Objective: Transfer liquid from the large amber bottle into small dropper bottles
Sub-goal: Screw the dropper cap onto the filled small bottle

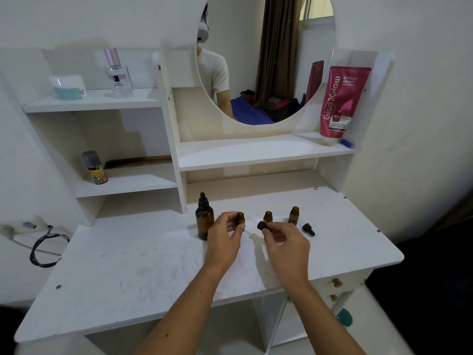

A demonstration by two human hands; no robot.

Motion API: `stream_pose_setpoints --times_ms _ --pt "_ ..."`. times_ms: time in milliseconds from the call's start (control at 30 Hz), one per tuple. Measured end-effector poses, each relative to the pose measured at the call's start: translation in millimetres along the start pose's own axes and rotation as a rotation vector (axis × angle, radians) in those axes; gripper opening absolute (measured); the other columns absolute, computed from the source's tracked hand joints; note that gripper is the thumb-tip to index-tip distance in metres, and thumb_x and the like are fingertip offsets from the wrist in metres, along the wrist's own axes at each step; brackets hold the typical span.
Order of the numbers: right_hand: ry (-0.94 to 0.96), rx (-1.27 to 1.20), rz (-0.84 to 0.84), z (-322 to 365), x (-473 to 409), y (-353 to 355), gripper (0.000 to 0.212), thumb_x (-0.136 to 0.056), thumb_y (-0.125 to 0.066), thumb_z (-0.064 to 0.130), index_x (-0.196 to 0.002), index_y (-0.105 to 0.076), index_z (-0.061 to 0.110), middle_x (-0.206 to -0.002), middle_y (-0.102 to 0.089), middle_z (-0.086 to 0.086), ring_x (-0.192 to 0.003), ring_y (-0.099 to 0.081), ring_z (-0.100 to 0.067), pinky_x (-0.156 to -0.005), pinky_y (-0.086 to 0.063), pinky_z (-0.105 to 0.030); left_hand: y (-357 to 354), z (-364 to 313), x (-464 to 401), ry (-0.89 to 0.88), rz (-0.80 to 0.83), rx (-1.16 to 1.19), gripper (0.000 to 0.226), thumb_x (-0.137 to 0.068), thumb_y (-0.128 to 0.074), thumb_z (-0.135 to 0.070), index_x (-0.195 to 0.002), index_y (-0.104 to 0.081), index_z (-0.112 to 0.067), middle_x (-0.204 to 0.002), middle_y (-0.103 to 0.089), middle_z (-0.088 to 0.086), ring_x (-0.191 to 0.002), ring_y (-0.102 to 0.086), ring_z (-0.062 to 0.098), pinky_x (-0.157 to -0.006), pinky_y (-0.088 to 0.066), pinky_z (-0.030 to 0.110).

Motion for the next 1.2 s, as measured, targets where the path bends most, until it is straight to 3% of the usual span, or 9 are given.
stream_pose_setpoints --times_ms 100,200,400,500,600,767,1000,1133,1200 --pt "0.049 -0.050 0.031 11 -12 10 0.014 -0.096 -0.072 0.015 -0.109 -0.074 0.019 -0.098 -0.075 0.008 -0.085 -0.070 0.002 -0.078 -0.053 -0.007 0 0 1 0.012 0.007 -0.005 0.030 -0.093 -0.073 -0.019 -0.122 -0.064 -0.026 -0.107 -0.067 -0.020 -0.099 -0.065 -0.004 -0.084 -0.052 0.009" --pt "0.113 -0.020 0.096 23 -26 13 0.012 -0.099 -0.068 0.011 -0.107 -0.072 0.018 -0.090 -0.076 0.009 -0.086 -0.069 0.006 -0.075 -0.047 -0.002 1 0 2 0.005 0.017 0.003 0.030 -0.093 -0.073 -0.018 -0.120 -0.065 -0.026 -0.107 -0.068 -0.019 -0.100 -0.065 -0.004 -0.087 -0.053 0.012" --pt "0.277 0.154 0.148 39 -46 6 0.015 -0.097 -0.068 0.008 -0.108 -0.074 0.016 -0.101 -0.072 0.005 -0.084 -0.067 -0.008 -0.086 -0.054 -0.023 1 2 4 -0.008 0.034 0.022 0.028 -0.092 -0.075 -0.020 -0.116 -0.066 -0.030 -0.105 -0.068 -0.024 -0.100 -0.064 -0.008 -0.089 -0.054 0.014" --pt "0.328 0.210 0.183 43 -50 -2 0.015 -0.098 -0.067 0.009 -0.109 -0.075 0.015 -0.103 -0.072 0.003 -0.083 -0.063 -0.005 -0.082 -0.045 -0.005 2 3 4 -0.017 0.031 0.027 0.028 -0.091 -0.075 -0.020 -0.117 -0.066 -0.029 -0.105 -0.070 -0.021 -0.100 -0.065 -0.006 -0.090 -0.054 0.017" --pt "0.353 0.202 0.193 46 -52 -4 0.015 -0.098 -0.068 0.008 -0.108 -0.076 0.015 -0.102 -0.072 0.004 -0.080 -0.064 -0.005 -0.077 -0.043 -0.001 2 4 3 -0.026 0.033 0.035 0.028 -0.091 -0.076 -0.020 -0.117 -0.067 -0.028 -0.105 -0.071 -0.020 -0.101 -0.065 -0.005 -0.091 -0.055 0.018" --pt "0.389 0.160 0.159 55 -56 -2 0.015 -0.096 -0.069 0.006 -0.106 -0.075 0.016 -0.100 -0.071 0.005 -0.079 -0.066 -0.005 -0.076 -0.045 -0.003 1 5 1 -0.024 0.041 0.042 0.027 -0.091 -0.076 -0.021 -0.117 -0.068 -0.026 -0.105 -0.071 -0.019 -0.101 -0.065 -0.005 -0.091 -0.055 0.019" --pt "0.444 0.182 0.268 59 -59 -17 0.017 -0.095 -0.069 0.003 -0.106 -0.076 0.014 -0.101 -0.071 0.003 -0.079 -0.064 -0.005 -0.075 -0.045 -0.003 -1 6 0 -0.014 0.045 0.023 0.029 -0.091 -0.075 -0.023 -0.119 -0.067 -0.028 -0.107 -0.070 -0.020 -0.102 -0.065 -0.006 -0.089 -0.053 0.015" --pt "0.475 0.218 0.412 68 -64 -35 0.021 -0.097 -0.066 0.004 -0.112 -0.075 0.016 -0.106 -0.071 0.003 -0.087 -0.070 -0.012 -0.083 -0.056 -0.023 -2 4 0 -0.029 0.063 0.020 0.025 -0.093 -0.074 -0.023 -0.115 -0.067 -0.029 -0.106 -0.071 -0.022 -0.101 -0.066 -0.005 -0.089 -0.052 0.013" --pt "0.463 0.254 0.481 66 -64 -44 0.024 -0.097 -0.066 0.004 -0.116 -0.074 0.016 -0.109 -0.071 0.003 -0.091 -0.069 -0.013 -0.088 -0.055 -0.025 -2 4 1 -0.032 0.066 0.015 0.024 -0.093 -0.074 -0.022 -0.114 -0.066 -0.032 -0.103 -0.070 -0.025 -0.100 -0.065 -0.007 -0.086 -0.050 0.009"
Point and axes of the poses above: each hand's wrist, its own x-axis away from the middle knuckle, its own y-axis out of the back of the hand, z = x × y, the point moved 7 cm from there along -x, towards the middle knuckle
